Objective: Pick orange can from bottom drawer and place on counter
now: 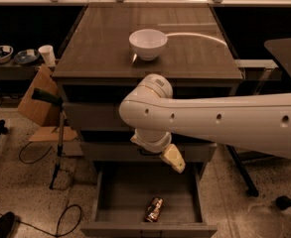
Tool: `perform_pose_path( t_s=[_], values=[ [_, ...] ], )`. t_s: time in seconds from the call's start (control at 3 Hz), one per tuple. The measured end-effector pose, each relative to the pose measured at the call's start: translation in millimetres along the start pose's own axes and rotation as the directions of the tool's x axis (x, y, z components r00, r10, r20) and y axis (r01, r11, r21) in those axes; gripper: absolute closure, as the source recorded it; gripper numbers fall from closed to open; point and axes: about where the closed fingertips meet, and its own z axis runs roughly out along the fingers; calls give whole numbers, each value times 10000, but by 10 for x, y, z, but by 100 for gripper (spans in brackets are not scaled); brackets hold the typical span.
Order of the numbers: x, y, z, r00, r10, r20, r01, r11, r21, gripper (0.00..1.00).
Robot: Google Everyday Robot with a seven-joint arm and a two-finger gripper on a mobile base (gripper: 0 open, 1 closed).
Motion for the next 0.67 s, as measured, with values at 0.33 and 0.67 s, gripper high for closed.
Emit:
perform_pose_path(
  t_s=[0.33,0.67],
  values=[
    [58,35,436,9963,-548,659,565,9981,-246,0],
    [3,73,817,9865,-790,1431,794,9968,29,0]
  ],
)
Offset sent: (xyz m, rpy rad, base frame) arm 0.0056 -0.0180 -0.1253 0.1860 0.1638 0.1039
